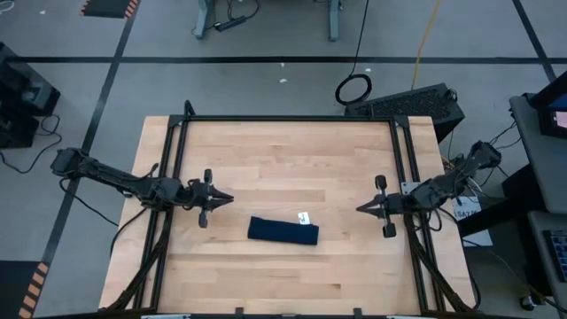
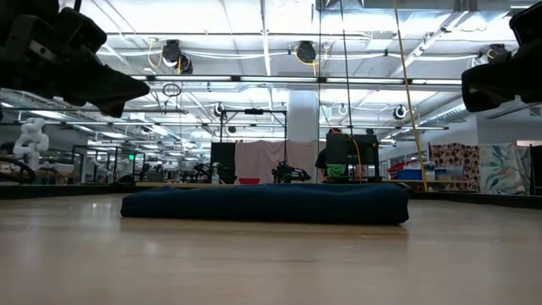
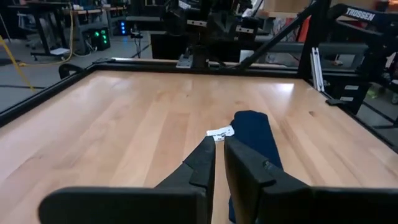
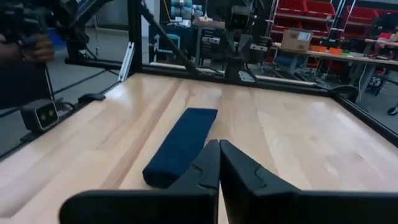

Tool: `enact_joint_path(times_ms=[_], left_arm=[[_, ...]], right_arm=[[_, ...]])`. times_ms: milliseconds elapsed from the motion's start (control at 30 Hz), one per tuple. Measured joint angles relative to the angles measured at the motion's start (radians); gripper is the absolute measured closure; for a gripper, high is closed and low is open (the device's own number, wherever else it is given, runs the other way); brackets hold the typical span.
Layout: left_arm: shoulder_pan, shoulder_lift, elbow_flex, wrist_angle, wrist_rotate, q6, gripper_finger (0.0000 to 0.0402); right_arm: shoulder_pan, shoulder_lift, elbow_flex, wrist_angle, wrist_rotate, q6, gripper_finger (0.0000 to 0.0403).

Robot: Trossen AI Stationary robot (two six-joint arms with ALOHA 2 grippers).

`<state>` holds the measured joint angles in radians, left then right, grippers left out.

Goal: Roll towel into tight, uniform cylinder
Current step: Return to Home Position

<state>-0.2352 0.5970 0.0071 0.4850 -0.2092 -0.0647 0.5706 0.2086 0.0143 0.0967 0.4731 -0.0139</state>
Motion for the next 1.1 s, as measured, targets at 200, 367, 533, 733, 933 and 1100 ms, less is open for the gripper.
enact_joint_path(times_ms=[200,367,533,733,933,1100], left_arm=[[0.0,-0.056,0.0,-0.07,0.0,0.01,0.0361],[0.0,-0.114,0.0,-0.111,-0.001,0.048,0.0361],[0.0,-0.18,-0.001,-0.138,0.001,0.059,0.0362],[0.001,-0.265,-0.001,-0.208,0.021,0.074,0.0391],[0.073,-0.356,-0.001,-0.332,0.053,0.073,0.0399],[0.161,-0.424,-0.002,-0.397,0.111,0.075,0.04]], right_arm=[[-0.001,-0.106,0.0,-0.026,-0.059,-0.106,0.0403],[-0.048,-0.209,0.0,-0.027,-0.123,-0.209,0.0403],[-0.144,-0.207,0.0,-0.027,-0.242,-0.22,0.0403],[-0.25,-0.206,0.0,-0.058,-0.342,-0.184,0.0403],[-0.298,-0.206,0.0,-0.071,-0.402,-0.145,0.0403],[-0.311,-0.206,0.0,-0.071,-0.401,-0.153,0.0403]])
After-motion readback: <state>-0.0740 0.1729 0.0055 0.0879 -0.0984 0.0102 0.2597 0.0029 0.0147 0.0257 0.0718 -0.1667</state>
